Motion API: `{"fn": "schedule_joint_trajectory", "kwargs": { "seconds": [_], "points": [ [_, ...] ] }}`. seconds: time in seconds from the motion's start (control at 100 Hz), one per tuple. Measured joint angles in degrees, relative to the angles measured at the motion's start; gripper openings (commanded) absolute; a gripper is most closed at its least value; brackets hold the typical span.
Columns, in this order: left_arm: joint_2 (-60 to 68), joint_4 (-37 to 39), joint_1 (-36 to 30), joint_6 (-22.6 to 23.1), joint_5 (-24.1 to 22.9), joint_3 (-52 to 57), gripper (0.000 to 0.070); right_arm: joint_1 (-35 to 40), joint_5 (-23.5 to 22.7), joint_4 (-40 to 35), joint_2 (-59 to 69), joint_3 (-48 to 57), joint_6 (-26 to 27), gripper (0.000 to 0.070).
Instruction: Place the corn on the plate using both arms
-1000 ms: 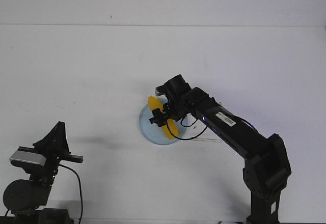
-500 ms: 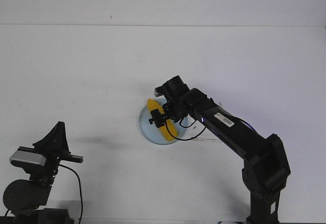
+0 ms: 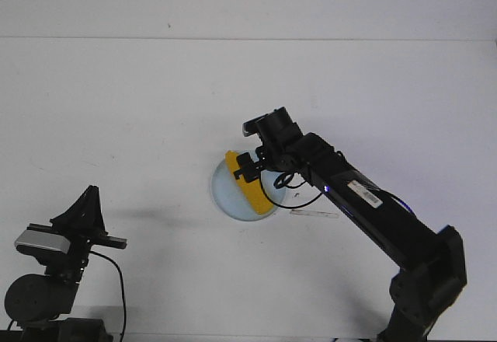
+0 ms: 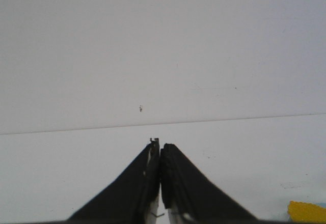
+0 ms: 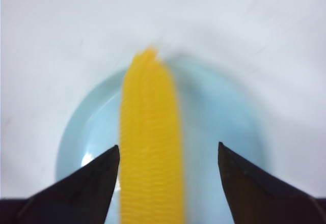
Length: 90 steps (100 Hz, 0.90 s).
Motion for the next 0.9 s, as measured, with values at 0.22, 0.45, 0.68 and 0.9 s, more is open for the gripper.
{"fn": "schedule_joint_trajectory", "kwargs": {
  "seconds": [0.22,0.45,0.68,0.9],
  "points": [
    [0.0,0.0,0.0,0.0,0.0,0.0,0.0001,-3.48,7.45,4.48,-7.91,-6.6,-2.32,0.0271],
    [0.0,0.0,0.0,0.0,0.0,0.0,0.0001,-11.72,7.58,9.6,-18.14,-20.52,-2.56,0.0037],
    [0.0,0.0,0.0,0.0,0.0,0.0,0.0001,-21.42,7.45,17.46,-29.59,-34.71,-4.94,0.0012],
    [0.0,0.0,0.0,0.0,0.0,0.0,0.0001,-30.08,7.61,28.35,-43.87,-48.06,-5.81,0.0012]
  ]
}}
